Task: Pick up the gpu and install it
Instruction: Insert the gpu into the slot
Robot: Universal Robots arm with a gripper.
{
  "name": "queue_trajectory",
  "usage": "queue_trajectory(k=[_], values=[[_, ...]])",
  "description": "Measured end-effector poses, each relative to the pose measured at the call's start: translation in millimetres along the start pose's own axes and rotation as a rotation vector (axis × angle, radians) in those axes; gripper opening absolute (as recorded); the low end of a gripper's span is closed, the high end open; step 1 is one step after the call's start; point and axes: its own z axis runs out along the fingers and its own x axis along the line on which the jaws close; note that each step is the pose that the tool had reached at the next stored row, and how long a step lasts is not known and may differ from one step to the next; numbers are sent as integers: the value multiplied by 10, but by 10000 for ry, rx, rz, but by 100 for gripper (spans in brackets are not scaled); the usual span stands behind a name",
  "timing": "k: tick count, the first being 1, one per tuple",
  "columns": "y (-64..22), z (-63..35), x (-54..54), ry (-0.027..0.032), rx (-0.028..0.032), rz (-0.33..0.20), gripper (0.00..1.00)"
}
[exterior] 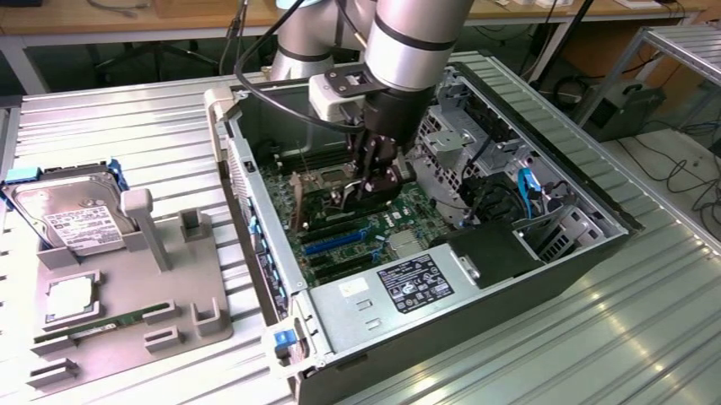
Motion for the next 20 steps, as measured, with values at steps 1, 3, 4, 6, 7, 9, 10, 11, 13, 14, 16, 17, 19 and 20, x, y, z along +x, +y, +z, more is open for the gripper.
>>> queue_trajectory(k=[1,3,4,6,7,9,10,11,13,14,16,17,19,20], values=[[3,4,1,0,0,1,26],[9,14,3,0,0,1,26],[12,18,4,0,0,1,26],[20,28,7,0,0,2,26],[24,33,9,1,-1,1,26],[34,43,15,0,0,1,26],[40,47,22,0,-1,1,26],[58,54,41,-1,1,2,26],[81,62,70,0,0,1,26],[87,65,75,1,0,1,26],[102,78,79,0,0,1,26],[116,90,79,0,0,2,26],[130,108,80,0,0,1,26],[136,117,80,0,0,2,26]])
